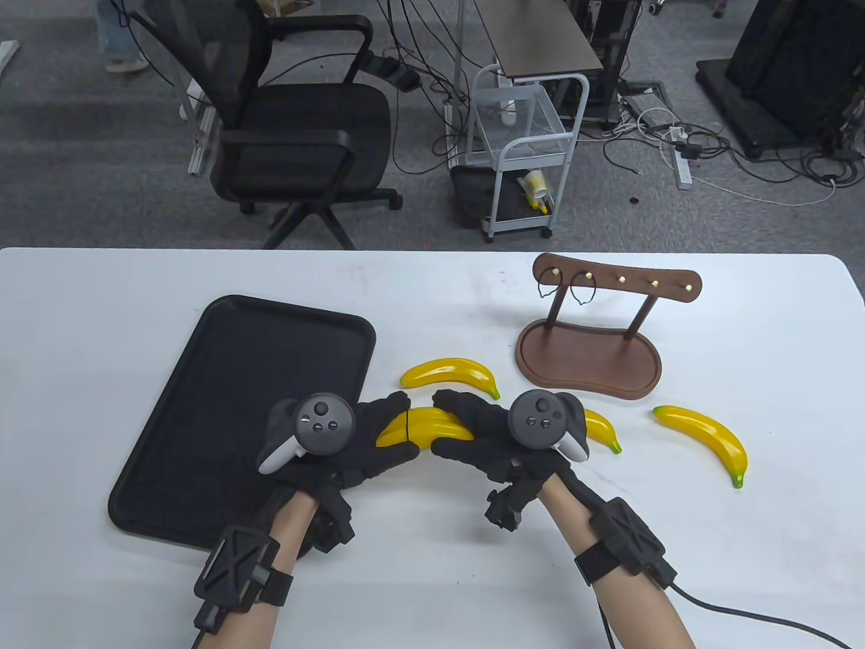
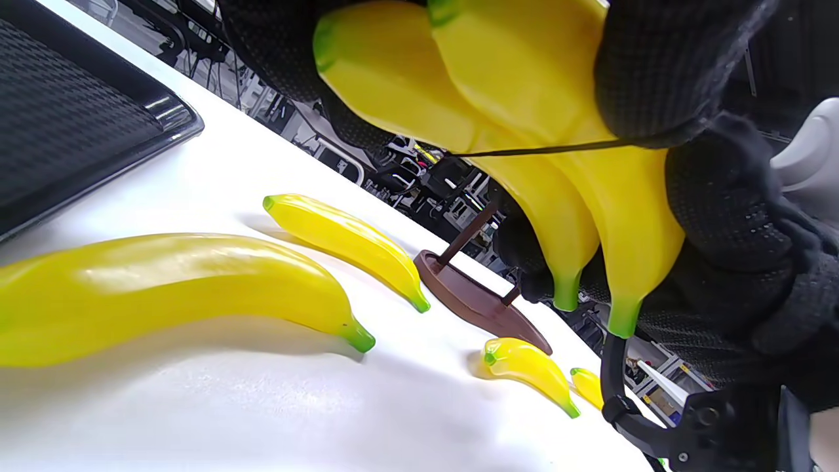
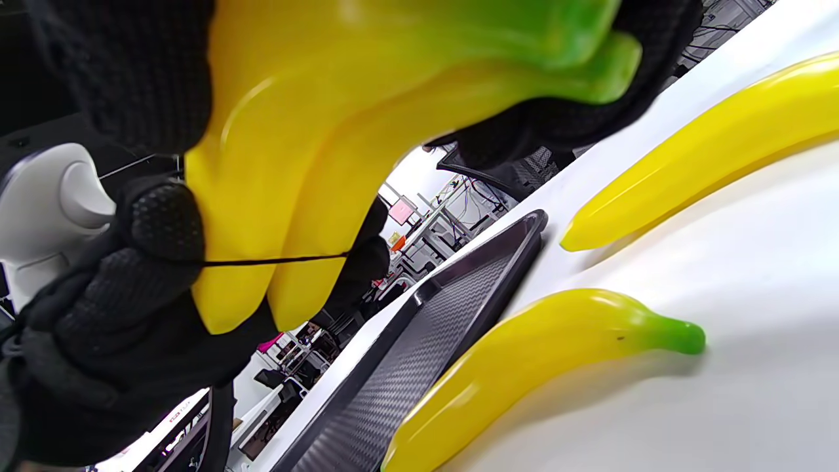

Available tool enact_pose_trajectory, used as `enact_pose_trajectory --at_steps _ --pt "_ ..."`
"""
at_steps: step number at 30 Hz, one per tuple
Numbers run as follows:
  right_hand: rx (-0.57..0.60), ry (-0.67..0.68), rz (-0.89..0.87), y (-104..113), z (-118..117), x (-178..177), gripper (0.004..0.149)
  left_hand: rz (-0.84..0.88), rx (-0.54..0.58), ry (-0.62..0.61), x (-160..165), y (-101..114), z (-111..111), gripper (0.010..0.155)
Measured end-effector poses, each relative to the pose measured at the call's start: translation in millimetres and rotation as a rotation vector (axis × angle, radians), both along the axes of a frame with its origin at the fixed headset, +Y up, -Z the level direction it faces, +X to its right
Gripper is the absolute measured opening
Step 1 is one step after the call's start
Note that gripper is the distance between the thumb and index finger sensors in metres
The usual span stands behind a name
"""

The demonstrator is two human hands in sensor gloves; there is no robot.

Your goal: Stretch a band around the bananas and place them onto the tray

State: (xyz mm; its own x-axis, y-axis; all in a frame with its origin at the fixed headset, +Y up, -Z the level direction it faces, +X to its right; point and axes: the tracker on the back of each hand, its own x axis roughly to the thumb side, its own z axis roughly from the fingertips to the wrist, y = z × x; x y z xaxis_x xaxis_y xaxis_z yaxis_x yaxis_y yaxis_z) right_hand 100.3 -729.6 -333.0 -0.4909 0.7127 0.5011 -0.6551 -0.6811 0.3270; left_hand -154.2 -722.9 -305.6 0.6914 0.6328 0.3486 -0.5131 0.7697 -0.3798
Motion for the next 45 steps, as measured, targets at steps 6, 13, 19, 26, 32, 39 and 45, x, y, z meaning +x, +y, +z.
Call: enact_pose_trajectory --at_steps 6,13,19,26,32,39,45 --pt "0.01 0.003 0.026 -2.1 1.7 -3.1 0.083 -0.001 -0.015 -0.008 0.4 -1.2 -0.2 0.079" --pt "0.04 0.003 0.079 -0.8 1.4 -1.6 0.083 -0.008 -0.01 0.0 1.6 -0.2 0.3 0.078" --pt "0.095 0.002 0.129 6.8 4.0 -1.9 0.086 -0.023 0.027 0.019 2.7 6.8 1.8 0.078" --pt "0.151 -0.031 0.157 12.2 9.6 -5.8 0.094 -0.071 0.093 0.06 5.4 12.3 5.1 0.078" --pt "0.261 -0.074 0.295 16.8 16.7 -14.5 0.101 -0.124 0.137 0.082 13.3 11.7 8.5 0.078" --pt "0.306 -0.134 0.317 14.2 20.4 -19.2 0.106 -0.149 0.164 0.096 19.0 11.9 11.4 0.078" --pt "0.31 -0.139 0.277 15.3 19.8 -17.1 0.102 -0.098 0.136 0.089 16.8 10.8 9.8 0.079"
